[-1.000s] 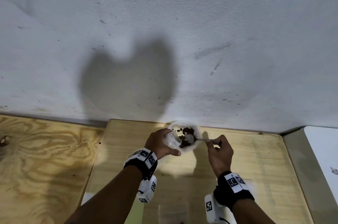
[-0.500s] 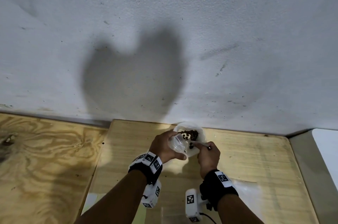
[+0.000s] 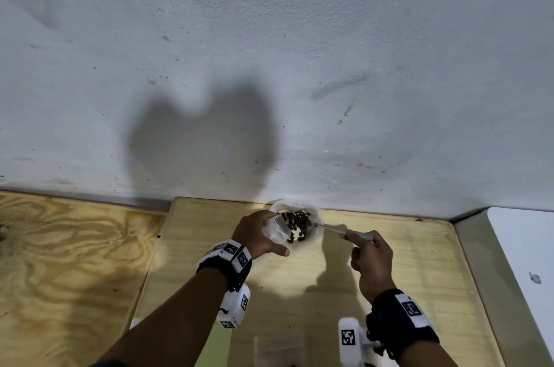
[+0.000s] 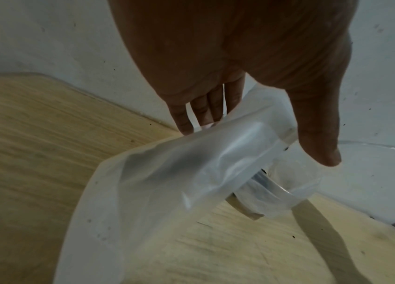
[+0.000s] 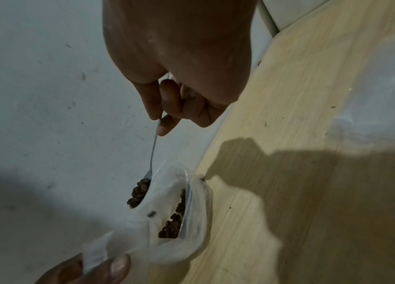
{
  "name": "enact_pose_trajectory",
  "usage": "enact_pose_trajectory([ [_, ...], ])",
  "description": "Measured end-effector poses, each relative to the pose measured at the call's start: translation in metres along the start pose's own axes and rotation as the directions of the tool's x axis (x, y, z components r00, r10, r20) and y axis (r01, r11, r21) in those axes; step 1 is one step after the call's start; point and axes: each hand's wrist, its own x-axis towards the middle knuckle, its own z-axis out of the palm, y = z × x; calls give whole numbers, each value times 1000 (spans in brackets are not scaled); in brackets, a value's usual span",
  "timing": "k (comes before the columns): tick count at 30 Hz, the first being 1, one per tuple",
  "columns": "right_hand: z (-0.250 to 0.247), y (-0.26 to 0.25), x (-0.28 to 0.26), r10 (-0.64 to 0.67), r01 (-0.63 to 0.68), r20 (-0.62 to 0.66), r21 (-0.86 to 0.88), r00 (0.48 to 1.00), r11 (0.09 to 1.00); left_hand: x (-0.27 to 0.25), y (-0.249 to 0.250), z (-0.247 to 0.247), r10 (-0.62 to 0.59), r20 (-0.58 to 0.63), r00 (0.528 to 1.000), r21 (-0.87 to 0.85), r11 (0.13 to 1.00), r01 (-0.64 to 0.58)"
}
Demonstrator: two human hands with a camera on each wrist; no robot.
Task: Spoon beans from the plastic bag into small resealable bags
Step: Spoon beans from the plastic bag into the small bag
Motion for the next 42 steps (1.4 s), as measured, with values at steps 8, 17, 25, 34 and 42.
enact_pose_trajectory([
  [8,-2,-5,-18,-121,123,89,-17,989,992,-4,4,2,-6,-16,1000,4,1000,6],
  [17,6,9,-8,-97,98,35,-34,995,995,-9,5,2,-5,-12,1000,-8,1000,5],
  [25,22,33,26,-58,30,-138,-195,989,980,-11,6,1,-19,-9,1000,-4,1000,19],
  [34,43,49,23,-242,202,-48,-403,969,892,-10,8,0,18,5,1000,12,1000,-18],
  [42,69,65,13,57,-61,-20,-279,998,958,-8,8,0,37,6,999,-5,999,-37],
])
